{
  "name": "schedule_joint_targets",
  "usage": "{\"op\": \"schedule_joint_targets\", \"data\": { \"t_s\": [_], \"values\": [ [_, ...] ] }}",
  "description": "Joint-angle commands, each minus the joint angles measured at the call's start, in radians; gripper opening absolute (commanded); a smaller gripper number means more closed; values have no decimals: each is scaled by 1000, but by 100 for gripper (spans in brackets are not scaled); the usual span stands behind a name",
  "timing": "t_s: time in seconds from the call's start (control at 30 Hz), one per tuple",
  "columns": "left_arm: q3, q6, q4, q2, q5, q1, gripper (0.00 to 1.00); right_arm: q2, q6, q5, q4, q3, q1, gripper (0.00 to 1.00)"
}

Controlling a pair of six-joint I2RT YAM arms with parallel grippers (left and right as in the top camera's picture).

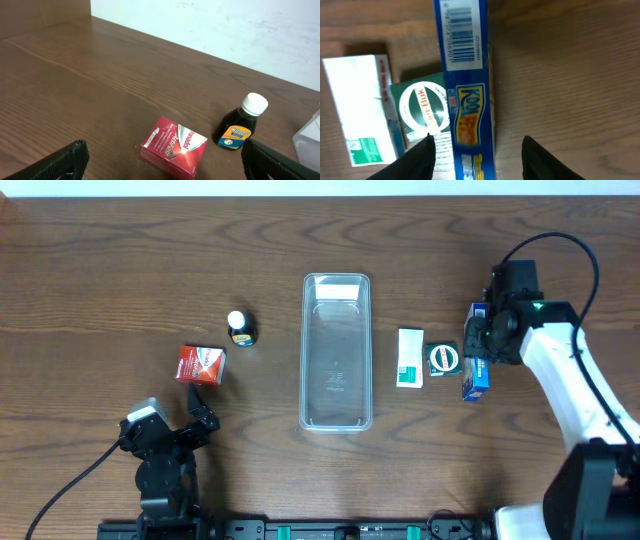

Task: Pack container
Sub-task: 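Reach the right gripper to the tall blue box and grasp it, then carry the blue box left and lower it into the clear container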

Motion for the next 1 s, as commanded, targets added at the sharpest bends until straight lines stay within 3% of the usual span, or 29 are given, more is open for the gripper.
{"op": "schedule_joint_targets", "data": {
  "t_s": [0.0, 0.3, 0.5, 0.7, 0.97],
  "values": [
    [-25, 5, -8, -6, -2, 5, 98, 38, 16, 11, 11, 6, -6, 47],
    [-25, 5, -8, -6, -2, 5, 98, 5, 16, 11, 52, 9, -6, 16],
    [-25, 5, -8, -6, -2, 5, 98, -139, 22, -111, 42, 42, 3, 10],
    [-25, 5, -8, -6, -2, 5, 98, -327, 182, -366, 138, 66, 55, 4],
    [-25, 5, -8, -6, -2, 5, 98, -307, 376, -375, 292, 65, 274, 4]
  ]
}}
